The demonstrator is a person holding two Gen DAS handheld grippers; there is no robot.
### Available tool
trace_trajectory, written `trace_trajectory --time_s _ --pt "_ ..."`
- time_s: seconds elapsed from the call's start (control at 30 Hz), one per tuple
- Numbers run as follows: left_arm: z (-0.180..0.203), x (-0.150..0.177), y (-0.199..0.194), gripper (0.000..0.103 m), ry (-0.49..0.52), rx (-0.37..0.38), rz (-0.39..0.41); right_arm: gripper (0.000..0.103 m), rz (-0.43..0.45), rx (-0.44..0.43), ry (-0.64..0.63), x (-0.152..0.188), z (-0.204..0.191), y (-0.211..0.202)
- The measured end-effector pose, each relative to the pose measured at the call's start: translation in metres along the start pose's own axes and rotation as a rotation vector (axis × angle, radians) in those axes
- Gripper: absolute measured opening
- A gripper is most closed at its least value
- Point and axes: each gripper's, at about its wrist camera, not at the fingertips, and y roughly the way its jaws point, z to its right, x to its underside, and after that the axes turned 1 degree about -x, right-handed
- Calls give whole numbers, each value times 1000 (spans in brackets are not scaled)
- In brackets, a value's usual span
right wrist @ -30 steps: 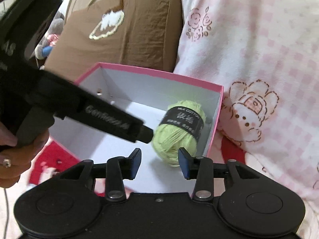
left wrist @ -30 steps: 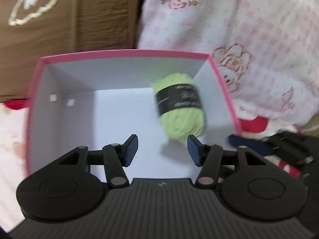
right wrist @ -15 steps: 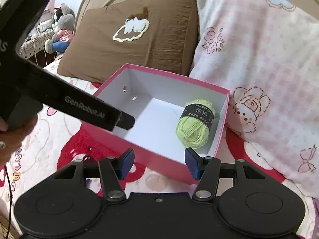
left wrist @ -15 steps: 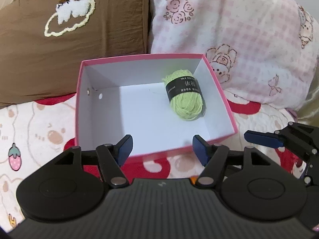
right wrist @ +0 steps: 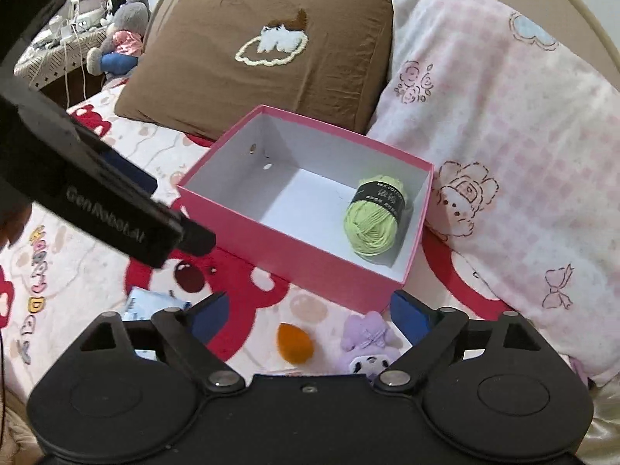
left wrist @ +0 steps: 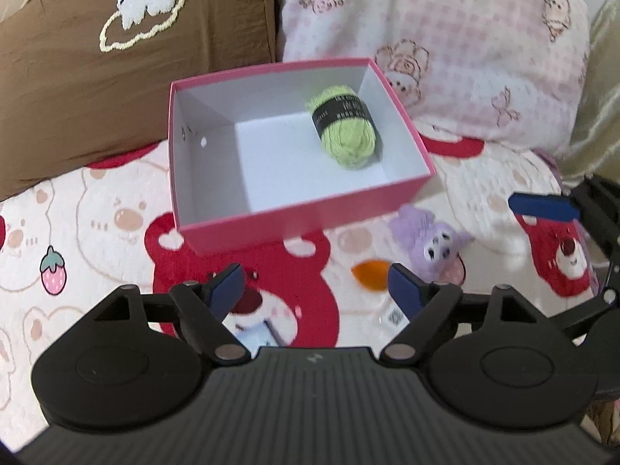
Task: Organize objects
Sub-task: 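Move the left tool to the blue wet-wipes pack and grasp it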
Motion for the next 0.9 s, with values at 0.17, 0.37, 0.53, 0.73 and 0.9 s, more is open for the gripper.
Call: trace_trajectory --time_s 0.17,0.37,0.53,0.73,0.9 --pt "3 16 -9 87 27 -6 -14 92 -6 -19 -4 4 -10 -12" --pt "1 29 -18 94 35 30 -26 92 -18 -7 -28 8 -20 -18" --pt "-3 39 -22 96 14 28 -42 92 -31 -25 -28 12 -21 -21" --pt "-14 48 -26 95 -20 41 -58 92 -58 -98 -27 19 -24 -25" --pt "-20 54 -25 96 -36 40 -69 92 -81 -176 -12 26 -30 -26"
